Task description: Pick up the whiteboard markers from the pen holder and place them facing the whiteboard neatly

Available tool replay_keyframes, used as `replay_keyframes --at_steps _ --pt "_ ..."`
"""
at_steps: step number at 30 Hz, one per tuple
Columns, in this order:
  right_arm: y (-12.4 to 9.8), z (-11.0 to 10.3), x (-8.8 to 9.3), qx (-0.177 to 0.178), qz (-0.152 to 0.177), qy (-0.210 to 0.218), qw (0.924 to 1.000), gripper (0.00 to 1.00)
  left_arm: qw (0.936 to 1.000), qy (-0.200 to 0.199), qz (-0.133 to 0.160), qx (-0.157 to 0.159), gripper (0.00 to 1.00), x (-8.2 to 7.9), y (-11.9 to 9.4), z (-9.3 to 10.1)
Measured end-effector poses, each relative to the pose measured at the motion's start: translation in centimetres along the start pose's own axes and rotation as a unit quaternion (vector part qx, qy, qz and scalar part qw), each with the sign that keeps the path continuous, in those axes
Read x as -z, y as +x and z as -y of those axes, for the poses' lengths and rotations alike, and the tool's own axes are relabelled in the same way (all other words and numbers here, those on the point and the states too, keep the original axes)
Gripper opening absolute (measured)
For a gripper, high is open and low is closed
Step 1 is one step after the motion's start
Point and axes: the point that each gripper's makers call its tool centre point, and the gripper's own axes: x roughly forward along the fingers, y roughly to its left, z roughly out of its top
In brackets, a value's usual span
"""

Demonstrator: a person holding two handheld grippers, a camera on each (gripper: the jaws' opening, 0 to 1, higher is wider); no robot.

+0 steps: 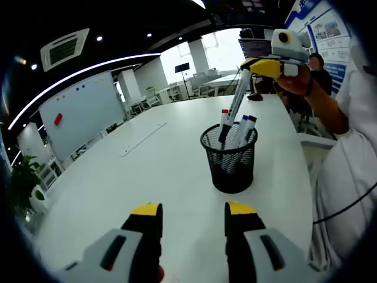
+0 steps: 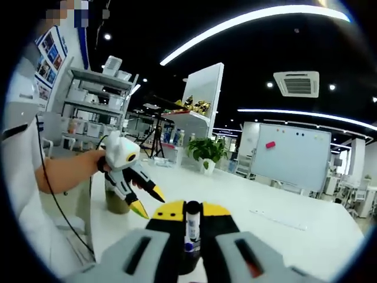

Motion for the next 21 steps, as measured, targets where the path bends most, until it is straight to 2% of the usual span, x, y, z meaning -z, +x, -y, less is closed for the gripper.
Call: replay_keyframes --at_steps 8,13,21 --pt "-0.4 0.3 -0.8 0.011 0.019 -0.011 0.9997 0.07 1.0000 0.001 0.001 0.000 0.44 -0.1 0.0 0.1" --pt "-0.7 0.1 -2.1 0.024 0.046 -0.052 0.9973 0.07 1.0000 0.002 0.001 -0.001 0.44 -0.1 -0.1 0.2" --pt "-0.7 0.5 -2.1 0.032 0.050 -0.056 0.9966 0.07 1.0000 0.002 0.002 -0.001 0.44 -0.1 -0.1 0.3"
